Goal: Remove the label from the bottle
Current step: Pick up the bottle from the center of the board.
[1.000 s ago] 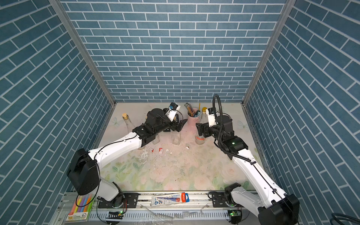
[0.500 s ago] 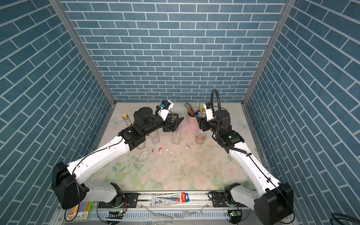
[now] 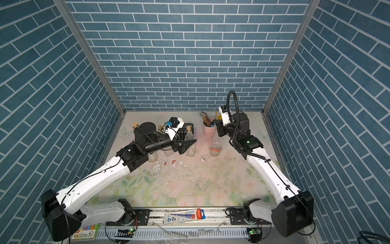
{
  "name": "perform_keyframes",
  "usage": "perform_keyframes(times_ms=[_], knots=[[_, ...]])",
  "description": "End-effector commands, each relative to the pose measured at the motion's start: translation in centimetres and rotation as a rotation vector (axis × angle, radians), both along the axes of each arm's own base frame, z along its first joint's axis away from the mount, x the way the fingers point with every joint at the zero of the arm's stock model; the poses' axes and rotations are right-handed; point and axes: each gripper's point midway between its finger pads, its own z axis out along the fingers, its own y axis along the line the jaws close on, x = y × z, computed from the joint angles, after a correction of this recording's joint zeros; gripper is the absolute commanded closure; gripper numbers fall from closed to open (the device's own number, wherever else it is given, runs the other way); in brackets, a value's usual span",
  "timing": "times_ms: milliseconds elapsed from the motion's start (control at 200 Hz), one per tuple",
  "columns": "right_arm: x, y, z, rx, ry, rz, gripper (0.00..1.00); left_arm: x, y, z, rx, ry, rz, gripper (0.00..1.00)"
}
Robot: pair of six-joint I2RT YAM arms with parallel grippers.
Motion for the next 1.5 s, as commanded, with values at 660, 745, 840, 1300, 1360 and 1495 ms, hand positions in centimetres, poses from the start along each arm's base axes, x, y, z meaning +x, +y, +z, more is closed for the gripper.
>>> perform_keyframes(times_ms=[660,745,840,1300,1360,1495], knots=[[-17.1,4.2,14.2,0.192,-0.199,0.755,1.00,-5.3,-5.0,3.0,-0.064,0.030,-0.378,0.04],[-17.9,4.3,14.6,0.201,-0.214,0.799,1.00,-6.4,-5.5,3.1,-0.053,0.044,-0.440,0.07],[-18.7,4.5,15.3,0.225,-0.240,0.847,1.00,-7.4,-6.4,2.1,-0.010,0.075,-0.493,0.08],[-20.7,4.3,17.0,0.280,-0.268,0.911,1.00,-7.8,-9.0,0.8,-0.006,0.087,-0.488,0.94],[-20.5,4.2,16.9,0.280,-0.269,0.898,1.00,-7.8,-8.9,0.7,-0.011,0.091,-0.487,1.00],[-19.5,4.2,17.0,0.298,-0.255,0.836,0.94,-7.7,-8.4,0.9,-0.044,0.075,-0.451,1.00]])
